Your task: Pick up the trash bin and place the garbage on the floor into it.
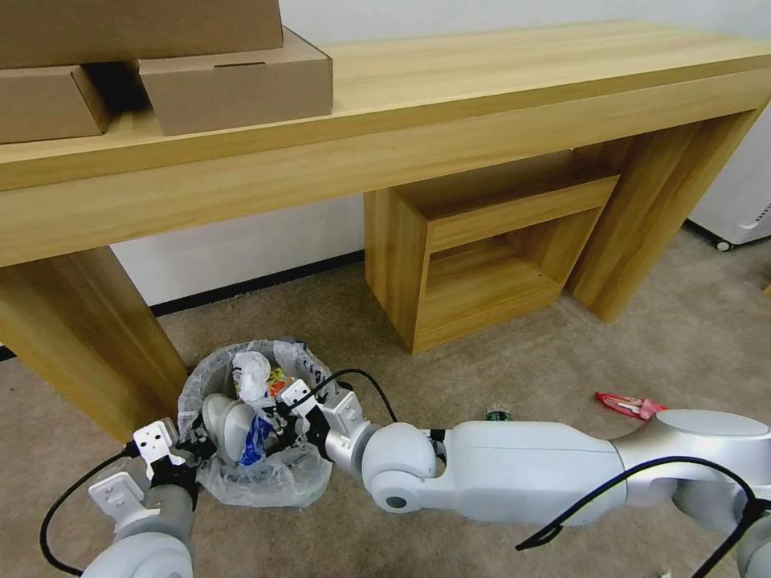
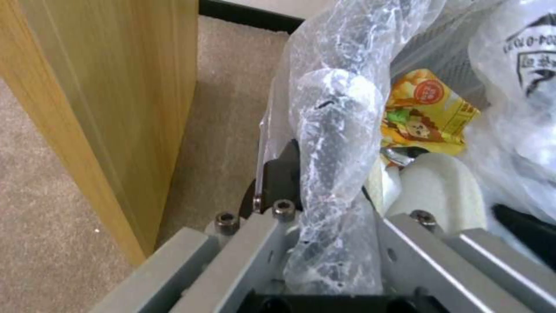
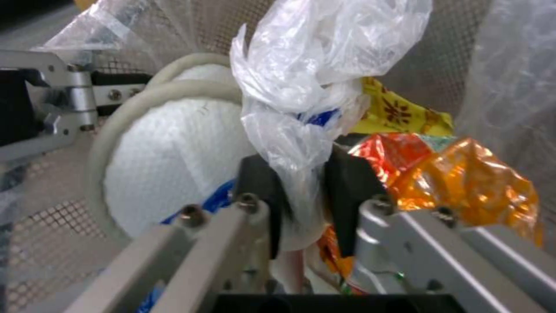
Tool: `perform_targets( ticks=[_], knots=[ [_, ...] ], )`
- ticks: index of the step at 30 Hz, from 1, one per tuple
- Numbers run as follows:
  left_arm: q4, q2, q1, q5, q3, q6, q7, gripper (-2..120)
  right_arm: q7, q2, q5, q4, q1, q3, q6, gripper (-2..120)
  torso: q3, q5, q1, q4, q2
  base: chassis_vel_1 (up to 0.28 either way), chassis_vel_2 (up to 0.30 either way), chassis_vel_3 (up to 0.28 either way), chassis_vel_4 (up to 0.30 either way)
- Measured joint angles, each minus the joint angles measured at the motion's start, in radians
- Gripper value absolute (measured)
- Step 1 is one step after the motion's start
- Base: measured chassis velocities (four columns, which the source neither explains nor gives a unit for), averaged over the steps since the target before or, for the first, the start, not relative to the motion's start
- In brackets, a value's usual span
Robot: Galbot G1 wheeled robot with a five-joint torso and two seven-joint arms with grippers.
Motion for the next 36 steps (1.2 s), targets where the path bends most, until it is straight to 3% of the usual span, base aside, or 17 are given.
perform_targets(
  ticks=[9,15,18,20,29,31,33,35,36],
  knots=[
    [0.012,0.001,-0.008,-0.001,-0.006,-0.002,0.001,1,-0.002,-0.043,-0.006,0.041,0.002,0.013,0.002,61,0.0,0.0,0.0,-0.0001,0.0,0.0,0.0,0.0,0.0],
    [0.016,0.0,-0.013,-0.003,-0.006,-0.002,0.0,1,-0.002,-0.076,-0.01,0.06,0.004,0.02,0.002,76,0.0,0.0001,0.0,-0.0001,0.0,0.0,0.0,0.0,0.0],
    [0.017,-0.004,-0.013,-0.003,-0.004,-0.001,-0.001,1,-0.007,-0.109,-0.024,0.081,-0.004,0.044,0.018,93,0.0,0.0001,0.0,-0.0001,0.0,0.0,0.0,0.0,0.0],
    [0.018,-0.004,-0.013,-0.002,-0.004,-0.001,-0.001,1,-0.018,-0.115,-0.029,0.087,-0.011,0.059,0.033,98,0.0,0.0001,0.0,0.0,0.0,0.0,0.0,0.0,0.0],
    [0.016,-0.009,-0.006,0.005,-0.007,0.001,-0.001,1,-0.074,-0.128,-0.034,0.14,-0.071,0.217,0.115,100,0.0,0.0001,0.0,0.0,0.0,0.0,0.0,0.0,0.0],
    [0.011,-0.012,-0.001,0.007,-0.011,0.003,-0.001,1,-0.069,-0.139,-0.028,0.168,-0.105,0.313,0.121,100,0.0,0.0,0.0,0.0003,0.0,0.0,0.0,0.0,0.0],
    [0.01,-0.012,0.001,0.008,-0.011,0.003,-0.001,1,-0.065,-0.147,-0.026,0.176,-0.121,0.348,0.121,100,0.0,0.0002,0.0,0.0001,0.0,0.0,0.0,0.0,0.0],
    [0.004,-0.011,0.009,0.007,-0.011,0.014,-0.001,1,-0.052,-0.19,-0.023,0.195,-0.177,0.472,0.107,100,0.0,0.0,0.0,0.0,0.0,0.0,0.0,0.0,0.0],
    [0.004,-0.011,0.009,0.007,-0.011,0.014,-0.001,1,-0.052,-0.19,-0.023,0.195,-0.177,0.472,0.107,100,0.0,0.0,0.0,0.0,0.0,0.0,0.0,0.0,0.0]
  ],
)
